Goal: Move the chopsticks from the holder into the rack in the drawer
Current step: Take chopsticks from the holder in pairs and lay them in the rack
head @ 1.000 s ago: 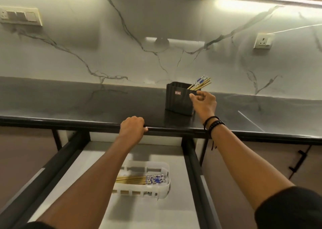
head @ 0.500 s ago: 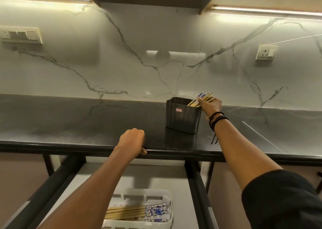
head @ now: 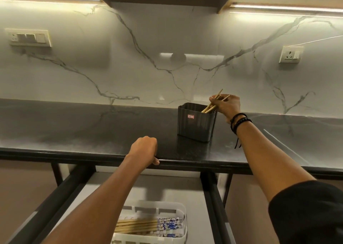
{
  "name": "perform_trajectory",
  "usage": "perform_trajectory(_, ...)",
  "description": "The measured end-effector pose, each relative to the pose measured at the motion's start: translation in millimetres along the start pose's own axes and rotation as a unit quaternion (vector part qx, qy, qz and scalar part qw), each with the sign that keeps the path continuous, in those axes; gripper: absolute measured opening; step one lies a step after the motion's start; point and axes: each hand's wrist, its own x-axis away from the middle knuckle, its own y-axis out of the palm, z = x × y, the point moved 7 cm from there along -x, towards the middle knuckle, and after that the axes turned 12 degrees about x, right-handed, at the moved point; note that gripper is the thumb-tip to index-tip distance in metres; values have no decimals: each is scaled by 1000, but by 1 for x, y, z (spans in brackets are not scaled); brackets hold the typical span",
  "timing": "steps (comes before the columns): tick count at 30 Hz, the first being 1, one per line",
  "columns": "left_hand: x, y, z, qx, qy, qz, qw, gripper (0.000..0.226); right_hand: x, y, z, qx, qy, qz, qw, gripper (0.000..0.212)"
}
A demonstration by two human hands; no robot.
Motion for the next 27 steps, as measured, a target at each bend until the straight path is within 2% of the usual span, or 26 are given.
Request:
perform_trajectory(4, 2, 2, -1, 4, -3, -8, 1000, 35, -8, -7, 13, 5, 34, 15, 999, 27)
perform_trajectory(8, 2, 4, -1, 10, -6, -1, 1000, 32, -9, -5, 31, -11, 69, 2, 998, 15)
perform_trajectory(9, 2, 4, -2, 10, -6, 2, 1000, 31, -9, -4, 33, -24, 73, -4, 997, 17)
perform_trajectory(13, -1, 4, -3, 8, -3, 1, 1000, 31, -10, 3, 37, -97, 82, -37, 991, 50)
perform_trajectory(17, -3, 4, -3, 8, -4, -1, 1000, 33, -9, 6, 27, -126, 74, -58, 988, 43)
perform_trajectory(19, -3, 4, -4, 9, -5, -2, 1000, 34, -8, 6, 20, -126, 58, -65, 988, 47)
perform_trajectory(21, -3, 3, -3, 10, -4, -2, 1000, 35, -8, 5, 13, -115, 36, -78, 990, 51)
perform_trajectory(27, -1, 4, -2, 9, -7, -4, 1000, 36, -11, -2, 1, 14, -21, -85, 996, 39)
